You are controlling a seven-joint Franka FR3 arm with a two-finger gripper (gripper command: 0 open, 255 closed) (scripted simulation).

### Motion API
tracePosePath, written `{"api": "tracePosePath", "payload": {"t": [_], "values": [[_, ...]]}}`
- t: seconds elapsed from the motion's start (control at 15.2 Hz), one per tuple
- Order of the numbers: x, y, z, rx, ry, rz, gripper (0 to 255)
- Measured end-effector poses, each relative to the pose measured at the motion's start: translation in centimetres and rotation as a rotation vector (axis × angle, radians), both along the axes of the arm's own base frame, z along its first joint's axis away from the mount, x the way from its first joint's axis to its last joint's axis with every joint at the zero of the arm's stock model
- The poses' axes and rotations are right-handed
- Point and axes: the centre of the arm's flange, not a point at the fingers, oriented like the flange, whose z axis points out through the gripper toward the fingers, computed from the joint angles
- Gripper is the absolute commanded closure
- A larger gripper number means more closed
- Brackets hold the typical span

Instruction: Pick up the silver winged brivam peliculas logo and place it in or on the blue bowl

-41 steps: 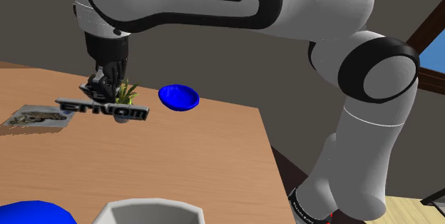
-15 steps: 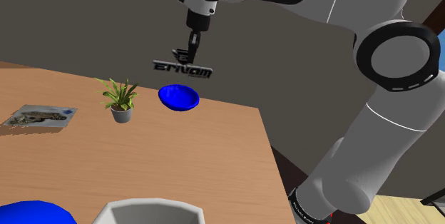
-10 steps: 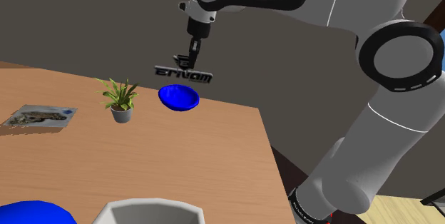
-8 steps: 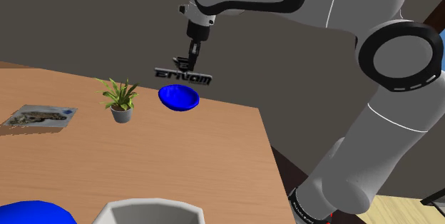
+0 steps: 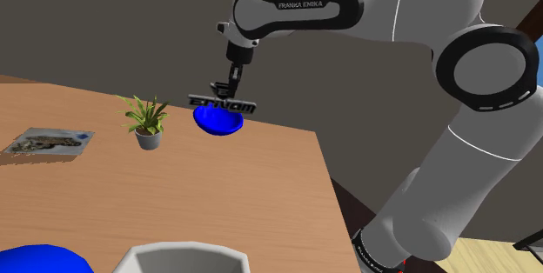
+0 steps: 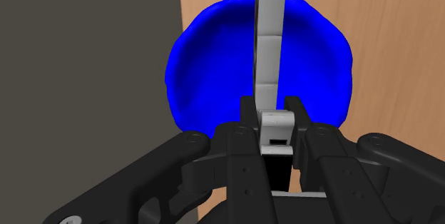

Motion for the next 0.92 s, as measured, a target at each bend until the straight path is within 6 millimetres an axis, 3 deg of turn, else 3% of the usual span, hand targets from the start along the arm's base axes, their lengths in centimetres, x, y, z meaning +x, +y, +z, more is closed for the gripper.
{"api": "tracePosePath", "payload": {"t": [0.2, 0.59, 0.66, 0.92], "values": [[0.1, 0.0, -1.7, 0.000, 0.000, 0.000, 255], [0.1, 0.0, -2.1, 0.000, -0.001, 0.000, 255], [0.1, 0.0, -2.1, 0.000, -0.001, 0.000, 0], [0.1, 0.0, -2.1, 0.000, -0.001, 0.000, 0]]}}
